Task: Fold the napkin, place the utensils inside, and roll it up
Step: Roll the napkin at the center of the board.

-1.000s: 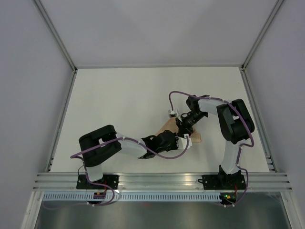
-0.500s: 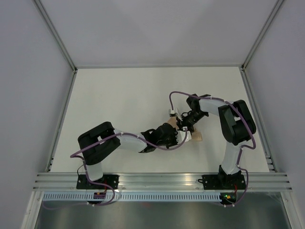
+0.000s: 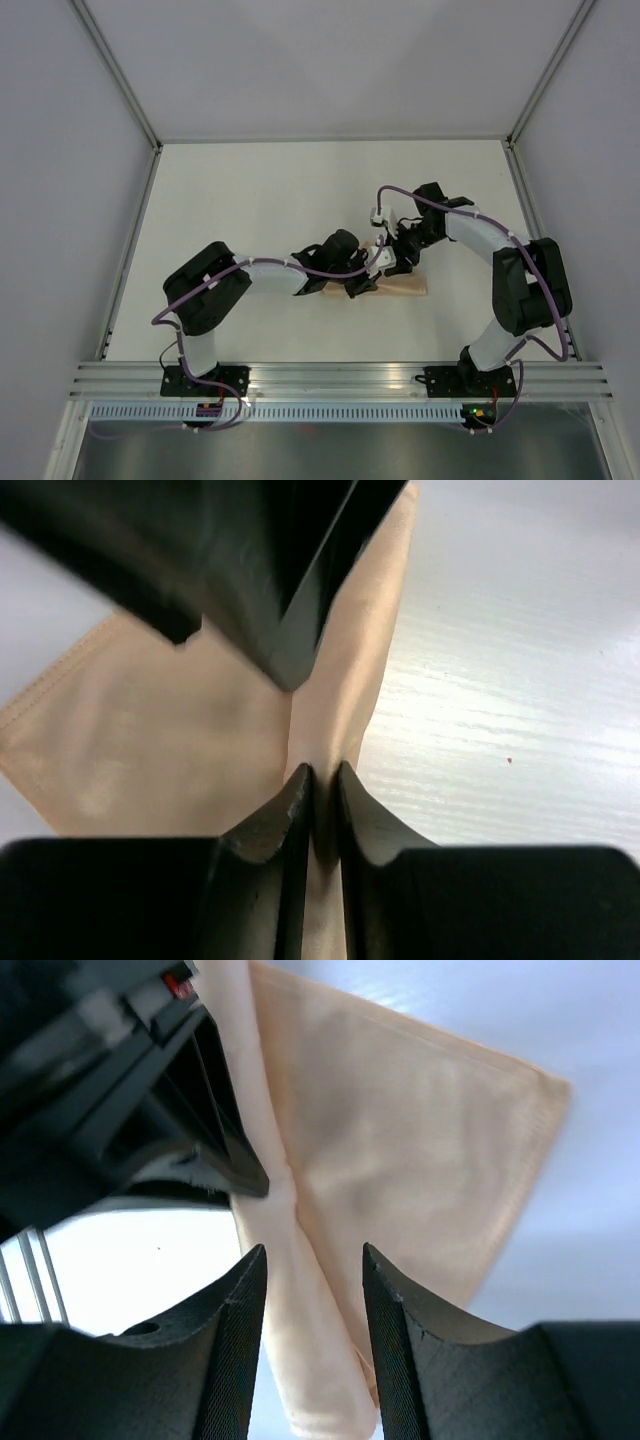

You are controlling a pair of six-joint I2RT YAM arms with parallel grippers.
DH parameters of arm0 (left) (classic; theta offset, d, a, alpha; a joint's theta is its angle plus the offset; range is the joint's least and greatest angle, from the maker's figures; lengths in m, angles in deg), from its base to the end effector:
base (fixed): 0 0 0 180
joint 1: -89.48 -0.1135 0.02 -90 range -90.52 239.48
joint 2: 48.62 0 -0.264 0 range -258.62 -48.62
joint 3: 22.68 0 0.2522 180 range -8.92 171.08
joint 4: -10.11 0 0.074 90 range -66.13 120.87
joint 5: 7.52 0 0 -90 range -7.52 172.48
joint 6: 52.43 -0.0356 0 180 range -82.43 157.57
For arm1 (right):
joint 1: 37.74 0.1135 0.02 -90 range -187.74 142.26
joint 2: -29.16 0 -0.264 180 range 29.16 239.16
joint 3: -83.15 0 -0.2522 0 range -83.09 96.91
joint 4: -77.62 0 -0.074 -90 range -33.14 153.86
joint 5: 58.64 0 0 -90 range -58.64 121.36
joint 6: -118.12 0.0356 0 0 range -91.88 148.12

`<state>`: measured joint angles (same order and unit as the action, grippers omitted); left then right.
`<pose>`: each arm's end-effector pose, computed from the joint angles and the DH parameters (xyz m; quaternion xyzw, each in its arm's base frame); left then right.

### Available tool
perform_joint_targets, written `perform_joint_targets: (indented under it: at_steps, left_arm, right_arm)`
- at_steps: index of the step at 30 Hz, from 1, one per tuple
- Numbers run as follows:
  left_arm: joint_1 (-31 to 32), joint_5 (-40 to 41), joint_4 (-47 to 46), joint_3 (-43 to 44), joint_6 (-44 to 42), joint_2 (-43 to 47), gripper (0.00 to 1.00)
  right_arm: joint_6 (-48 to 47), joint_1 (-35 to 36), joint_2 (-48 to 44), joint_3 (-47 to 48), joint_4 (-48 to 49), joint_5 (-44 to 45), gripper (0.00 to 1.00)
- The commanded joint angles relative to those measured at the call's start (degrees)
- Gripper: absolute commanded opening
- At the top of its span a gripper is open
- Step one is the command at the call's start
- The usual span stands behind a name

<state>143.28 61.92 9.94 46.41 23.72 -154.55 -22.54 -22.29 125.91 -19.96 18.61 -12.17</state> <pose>0.2146 -0.3143 0.1520 0.5560 0.6859 -0.3007 0.3605 0.2899 0.1055 0.1921 -0.5343 0.7551 0.3245 0.1975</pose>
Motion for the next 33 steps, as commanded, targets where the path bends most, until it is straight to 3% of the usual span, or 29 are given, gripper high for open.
perform_joint_targets:
  at_steps: [1, 9, 15, 22, 27, 33]
  left_arm:
    - [-3.08, -5.10, 10.06, 0.92, 6.98, -3.40, 0.02]
    - [-4.49, -9.23, 13.58, 3.20, 8.92, -6.13, 0.02]
    - [-5.37, -12.91, 15.95, 3.91, 11.20, -8.50, 0.02]
    - [-6.16, -16.18, 16.13, 4.43, 12.79, -11.40, 0.02]
    - [-6.43, -17.06, 16.66, 4.96, 13.23, -12.63, 0.02]
    - [-6.95, -17.59, 18.41, 5.93, 13.23, -14.30, 0.02]
  right_arm:
    - [4.77, -2.60, -7.88, -2.74, 6.31, -2.44, 0.50]
    - [8.11, -6.04, -24.30, -13.28, 17.47, 2.30, 0.52]
    - [2.86, -5.95, -32.66, -19.34, 17.57, 2.39, 0.54]
    - [2.03, -2.36, -37.16, -28.23, 25.20, 6.43, 0.57]
    - [1.17, -0.50, -35.67, -29.29, 26.88, 6.87, 0.56]
    - [0.47, 8.54, -37.77, -35.88, 33.47, 15.21, 0.57]
